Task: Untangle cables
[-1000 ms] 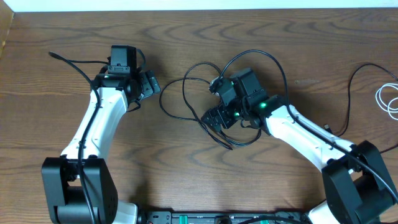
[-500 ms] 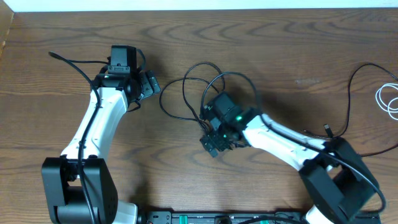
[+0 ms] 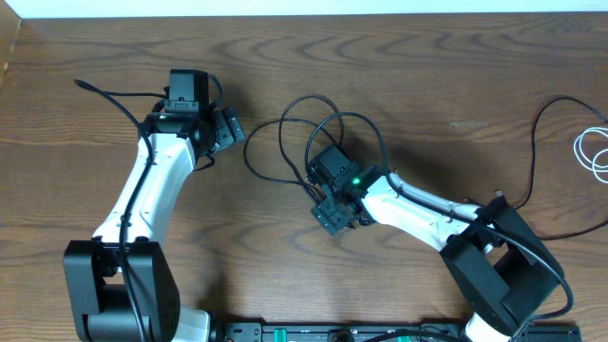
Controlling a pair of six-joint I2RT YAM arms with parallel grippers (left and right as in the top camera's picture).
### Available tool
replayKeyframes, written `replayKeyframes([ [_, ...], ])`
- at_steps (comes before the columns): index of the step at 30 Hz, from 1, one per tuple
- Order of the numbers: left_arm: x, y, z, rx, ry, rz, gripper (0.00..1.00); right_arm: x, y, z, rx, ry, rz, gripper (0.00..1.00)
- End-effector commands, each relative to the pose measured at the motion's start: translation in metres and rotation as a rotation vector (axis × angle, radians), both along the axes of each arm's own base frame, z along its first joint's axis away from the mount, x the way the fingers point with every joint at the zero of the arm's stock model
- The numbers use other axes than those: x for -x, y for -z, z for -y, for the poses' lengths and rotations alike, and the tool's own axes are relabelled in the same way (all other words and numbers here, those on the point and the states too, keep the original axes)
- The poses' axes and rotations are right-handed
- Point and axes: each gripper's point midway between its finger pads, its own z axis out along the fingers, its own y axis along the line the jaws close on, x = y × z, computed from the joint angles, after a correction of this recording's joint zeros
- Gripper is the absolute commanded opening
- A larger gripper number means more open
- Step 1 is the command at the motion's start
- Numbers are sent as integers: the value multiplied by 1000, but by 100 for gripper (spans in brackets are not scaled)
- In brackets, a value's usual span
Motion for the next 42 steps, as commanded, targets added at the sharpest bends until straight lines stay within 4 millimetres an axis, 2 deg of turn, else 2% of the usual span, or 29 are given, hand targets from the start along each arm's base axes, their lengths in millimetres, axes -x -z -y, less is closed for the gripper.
replayKeyframes([
  [1, -2, -2, -5, -17, -14, 5, 98, 11, 19, 7, 29, 9, -64, 66],
  [6, -2, -2, -5, -17, -14, 5, 98, 10, 18, 6, 27, 8, -61, 14],
  [8, -2, -2, -5, -17, -14, 5, 98, 10, 17, 6, 26, 7, -60, 2],
  [11, -2, -2, -5, -17, -14, 5, 98, 8, 11, 3, 17, 7, -50, 1],
  [13, -2, -2, -5, -17, -14, 5, 98, 2, -4, -1, -2, 8, -30, 1],
  [15, -2, -2, -5, -17, -14, 5, 98, -5, -26, -8, -36, 7, 7, 1],
  [21, -2, -2, -5, -17, -14, 5, 98, -30, -114, -32, -199, 4, 179, 1],
  [27, -3, -3, -5, -17, -14, 8, 98, -37, -197, -38, -354, -15, 358, 1],
  [32, -3, -3, -5, -17, -14, 9, 98, -39, -256, -32, -435, -38, 530, 1],
  [35, -4, -3, -5, -17, -14, 12, 98, -44, -284, -17, -425, -3, 643, 1],
  [38, -4, -3, -5, -17, -14, 12, 98, -52, -301, 6, -371, 79, 738, 1],
  [42, -4, -3, -5, -17, -14, 12, 98, -54, -308, 23, -318, 132, 781, 1],
])
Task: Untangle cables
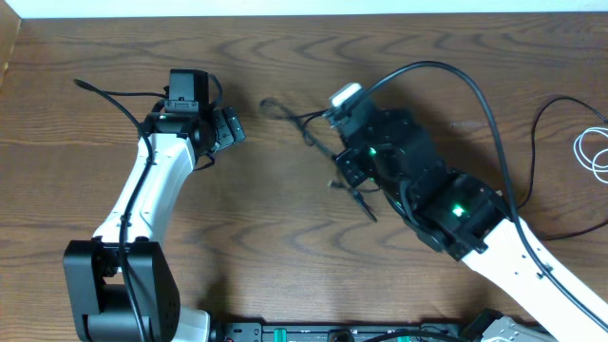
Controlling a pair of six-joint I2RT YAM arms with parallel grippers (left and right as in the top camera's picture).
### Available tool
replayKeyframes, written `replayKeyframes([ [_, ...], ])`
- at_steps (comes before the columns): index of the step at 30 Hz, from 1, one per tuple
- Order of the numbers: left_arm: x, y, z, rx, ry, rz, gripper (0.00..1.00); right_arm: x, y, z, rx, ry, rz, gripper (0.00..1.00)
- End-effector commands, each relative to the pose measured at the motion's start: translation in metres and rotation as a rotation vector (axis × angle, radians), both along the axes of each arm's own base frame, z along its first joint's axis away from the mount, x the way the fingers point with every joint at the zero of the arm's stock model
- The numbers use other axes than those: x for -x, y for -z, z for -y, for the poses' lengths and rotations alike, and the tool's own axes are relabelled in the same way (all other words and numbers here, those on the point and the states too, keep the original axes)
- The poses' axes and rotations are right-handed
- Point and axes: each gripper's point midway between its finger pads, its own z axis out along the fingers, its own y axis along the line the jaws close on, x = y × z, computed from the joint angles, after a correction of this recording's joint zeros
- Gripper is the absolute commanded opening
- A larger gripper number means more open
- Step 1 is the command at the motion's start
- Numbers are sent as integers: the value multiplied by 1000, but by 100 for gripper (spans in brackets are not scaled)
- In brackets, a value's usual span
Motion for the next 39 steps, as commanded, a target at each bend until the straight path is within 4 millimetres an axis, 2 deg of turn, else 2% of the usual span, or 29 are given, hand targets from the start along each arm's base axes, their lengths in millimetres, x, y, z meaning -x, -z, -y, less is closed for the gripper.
replayKeyframes([
  [1, -2, -2, -5, -17, -15, 7, 98, -10, -13, 24, 53, 113, 68, 1],
  [5, -3, -3, -5, -17, -15, 10, 98, -21, -19, 47, 105, 237, 124, 1],
  [12, -4, -3, -5, -16, -15, 12, 98, -60, -68, 97, 249, 383, 368, 1],
  [17, -4, -3, -5, -16, -15, 15, 98, -88, -116, 155, 247, 549, 535, 1],
  [20, -5, -3, -5, -16, -15, 17, 98, -96, -123, 197, 159, 686, 536, 1],
  [22, -5, -4, -5, -16, -15, 19, 98, -100, -112, 223, 107, 772, 489, 1],
  [24, -5, -4, -5, -16, -15, 20, 98, -101, -93, 245, 85, 840, 415, 1],
  [28, -6, -4, -5, -16, -15, 21, 98, -100, -37, 282, 148, 942, 217, 1],
  [32, -6, -4, -5, -13, -20, 22, 98, -99, 16, 311, 258, 993, 43, 1],
  [39, -6, -4, -5, -13, -21, 22, 98, -102, 76, 350, 358, 1062, -131, 1],
])
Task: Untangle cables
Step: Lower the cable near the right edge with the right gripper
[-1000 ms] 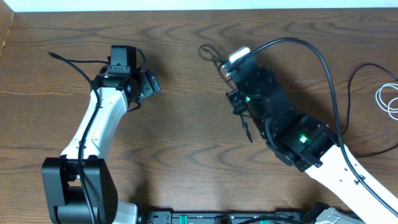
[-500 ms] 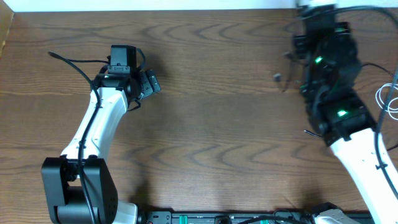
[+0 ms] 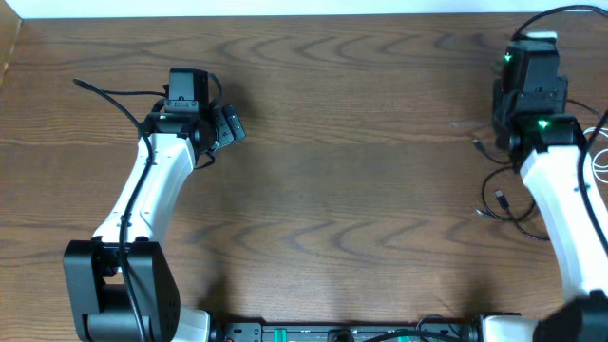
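The black cable [image 3: 496,182] lies in loose loops at the right of the table, its plug ends splayed out by the right arm. My right gripper [image 3: 505,142] sits under its wrist above those loops; its fingers are mostly hidden, and the cable appears to run up into them. A white cable [image 3: 599,161] shows only as a sliver at the right edge, partly behind the arm. My left gripper [image 3: 228,127] rests at the upper left, open and holding nothing, far from both cables.
The brown wooden table [image 3: 342,190] spans the view, with a pale wall strip along its far edge. The left arm's own black lead [image 3: 104,92] trails off to the upper left. The arm bases stand at the near edge.
My right arm has swung from the table's middle to the far right. The black cable came with it and now sits by the right edge. The left arm has not moved.
The black cable first lay in tangled loops in the middle of the table, with my right gripper down at its near edge. Then the gripper held it lifted and stretched. Now arm and cable are at the right, next to the white cable.
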Controlling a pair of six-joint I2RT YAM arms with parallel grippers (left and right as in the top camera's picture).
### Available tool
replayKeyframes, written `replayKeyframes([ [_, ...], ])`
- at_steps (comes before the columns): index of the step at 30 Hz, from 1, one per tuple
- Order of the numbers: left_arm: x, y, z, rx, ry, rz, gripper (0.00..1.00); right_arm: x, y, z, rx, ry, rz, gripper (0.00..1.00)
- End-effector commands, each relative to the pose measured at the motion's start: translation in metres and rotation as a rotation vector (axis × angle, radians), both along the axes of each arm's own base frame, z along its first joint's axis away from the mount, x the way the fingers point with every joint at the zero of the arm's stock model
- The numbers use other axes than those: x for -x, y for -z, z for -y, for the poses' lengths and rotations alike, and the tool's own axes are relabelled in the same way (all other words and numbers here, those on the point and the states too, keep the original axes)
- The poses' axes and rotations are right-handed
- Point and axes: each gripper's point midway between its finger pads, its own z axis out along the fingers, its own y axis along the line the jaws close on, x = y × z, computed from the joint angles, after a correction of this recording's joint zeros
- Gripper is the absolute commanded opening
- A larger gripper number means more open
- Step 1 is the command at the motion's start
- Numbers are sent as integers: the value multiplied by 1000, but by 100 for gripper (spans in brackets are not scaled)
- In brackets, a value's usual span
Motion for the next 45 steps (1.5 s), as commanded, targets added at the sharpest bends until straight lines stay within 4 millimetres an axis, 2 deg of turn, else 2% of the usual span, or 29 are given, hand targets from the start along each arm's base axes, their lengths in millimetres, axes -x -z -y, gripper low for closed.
replayKeyframes([
  [1, -2, -2, -5, -13, -21, 5, 98, 0, 16, 17, -12, 58, -35, 1],
  [7, -2, -2, -5, -13, -21, 5, 98, -1, 55, 19, -98, 29, -136, 1],
  [8, -2, -2, -5, -13, -21, 5, 98, -2, 60, 18, -117, 20, -145, 7],
  [9, -2, -2, -5, -13, -21, 4, 98, -2, 65, 17, -139, 9, -154, 27],
  [11, -2, -2, -5, -13, -21, 4, 98, -2, 72, 16, -170, -3, -171, 78],
  [13, -2, -2, -5, -13, -21, 4, 98, 0, 80, 14, -198, -14, -194, 99],
  [21, -2, -2, -5, -14, -21, 4, 98, 19, 103, -1, -284, -56, -316, 99],
  [45, -2, -2, -5, -14, -21, 4, 98, 20, 104, -1, -285, -55, -323, 99],
])
